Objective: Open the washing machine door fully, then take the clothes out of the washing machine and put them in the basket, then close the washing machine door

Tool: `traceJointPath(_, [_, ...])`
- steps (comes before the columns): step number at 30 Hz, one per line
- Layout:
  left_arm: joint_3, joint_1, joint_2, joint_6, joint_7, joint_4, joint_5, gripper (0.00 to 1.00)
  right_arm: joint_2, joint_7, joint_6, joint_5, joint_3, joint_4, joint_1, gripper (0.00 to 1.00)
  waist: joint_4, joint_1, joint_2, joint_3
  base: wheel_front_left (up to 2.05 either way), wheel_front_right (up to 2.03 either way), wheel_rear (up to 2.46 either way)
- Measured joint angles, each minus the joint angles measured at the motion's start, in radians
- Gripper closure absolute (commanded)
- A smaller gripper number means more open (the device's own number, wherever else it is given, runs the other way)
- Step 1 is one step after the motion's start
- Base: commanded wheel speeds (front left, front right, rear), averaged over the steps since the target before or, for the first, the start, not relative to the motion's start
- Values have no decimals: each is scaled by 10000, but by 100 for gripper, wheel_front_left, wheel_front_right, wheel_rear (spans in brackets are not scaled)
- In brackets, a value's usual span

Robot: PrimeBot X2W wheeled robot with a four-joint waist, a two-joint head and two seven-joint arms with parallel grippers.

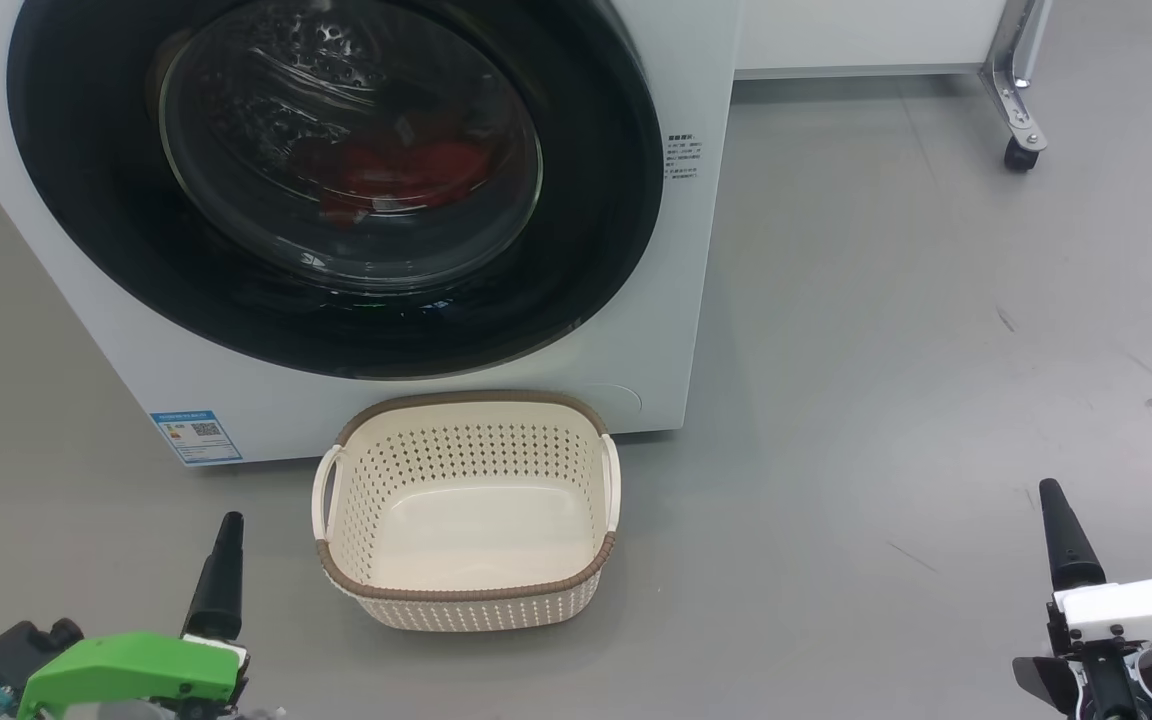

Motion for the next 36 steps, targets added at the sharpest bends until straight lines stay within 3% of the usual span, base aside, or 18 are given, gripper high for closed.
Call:
traceJointPath(13, [-591,-193,332,219,-416,59,1967,0,-514,-460,-280,-2128,677,-15,-26,0,2,0,0,-32,0,0,0])
traceJointPath(25, [-1193,-286,479,723,-849,54,4219,0,-1051,-936,-882,-4861,1607,-146,-130,0,-10,0,0,-81,0,0,0])
traceJointPath(36, [-1603,-331,552,1072,-1244,21,5852,0,-1126,-1302,-1298,-6546,2324,-215,-131,0,-10,0,0,-100,0,0,0])
